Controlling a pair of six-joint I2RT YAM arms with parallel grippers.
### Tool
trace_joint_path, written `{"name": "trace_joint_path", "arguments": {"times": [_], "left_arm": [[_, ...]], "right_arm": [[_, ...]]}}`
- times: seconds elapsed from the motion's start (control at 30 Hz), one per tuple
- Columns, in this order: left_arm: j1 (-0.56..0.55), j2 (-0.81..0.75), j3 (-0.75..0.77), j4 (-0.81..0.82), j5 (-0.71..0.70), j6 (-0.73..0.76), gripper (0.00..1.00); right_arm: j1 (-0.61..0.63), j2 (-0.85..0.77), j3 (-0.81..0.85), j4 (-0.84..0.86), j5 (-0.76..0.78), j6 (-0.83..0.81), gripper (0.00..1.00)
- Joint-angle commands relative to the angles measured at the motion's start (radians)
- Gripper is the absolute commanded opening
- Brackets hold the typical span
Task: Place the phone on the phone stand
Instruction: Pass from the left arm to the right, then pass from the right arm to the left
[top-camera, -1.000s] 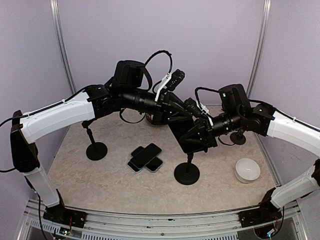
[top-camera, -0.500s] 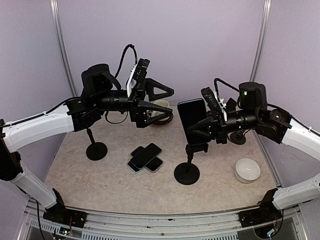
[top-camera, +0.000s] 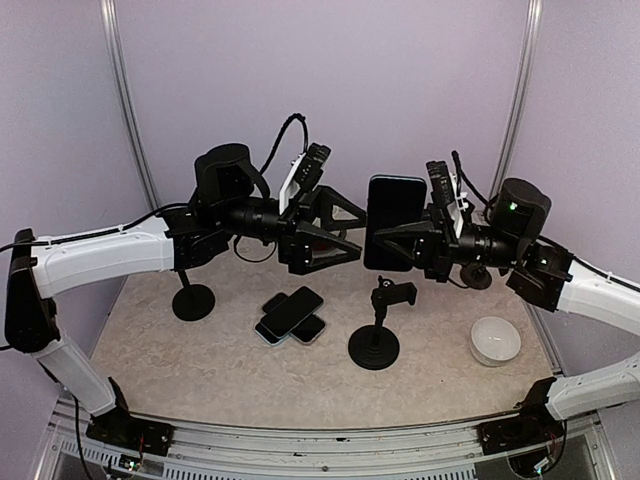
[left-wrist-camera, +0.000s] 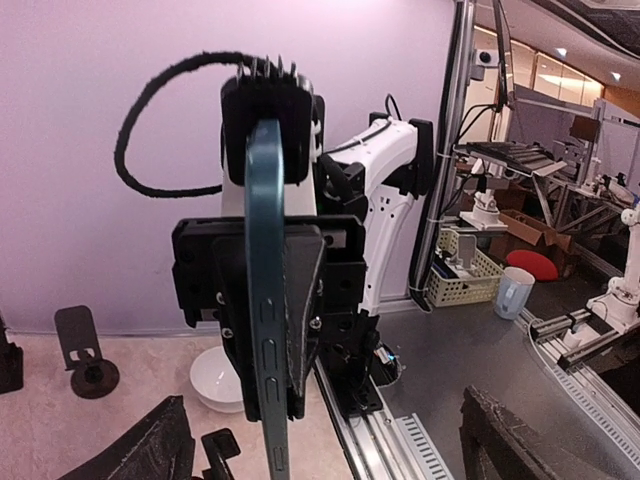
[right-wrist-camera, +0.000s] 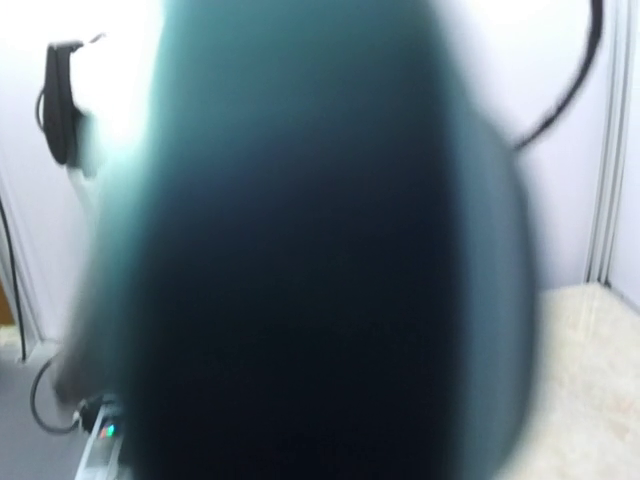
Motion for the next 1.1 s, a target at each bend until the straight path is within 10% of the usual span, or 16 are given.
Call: {"name": "trace_joint_path", "arguments": {"times": [0.0, 0.37, 0.67, 0.77, 0.93, 1.07], "left_arm": [[-0.027, 0.042, 0.051, -0.083, 0.023, 0.050, 0.83], [-0.036, 0.061, 0.054, -0.111, 0.018, 0.074, 0.67], [-0.036, 0.072, 0.067, -0.122, 0.016, 0.083, 0.01], [-0.039, 0.068, 0.063, -0.128, 0.015, 0.089, 0.00], [-0.042, 0.050, 0.044, -0.151, 0.009, 0.110, 0.00], [-0.050, 0.030, 0.012, -0.139, 0.004, 0.111, 0.00]], "right_arm": [[0.029, 0.009, -0.010, 0.242, 0.050, 0.046, 0.00], [0.079, 0.077, 0.002, 0.343, 0.087, 0.048, 0.00], [0.089, 0.099, 0.019, 0.328, 0.080, 0.041, 0.00], [0.091, 0.094, 0.038, 0.277, 0.078, 0.024, 0.01], [0.091, 0.062, 0.100, 0.090, 0.049, -0.040, 0.53], [0.090, 0.038, 0.172, -0.093, 0.058, -0.100, 0.68]]}}
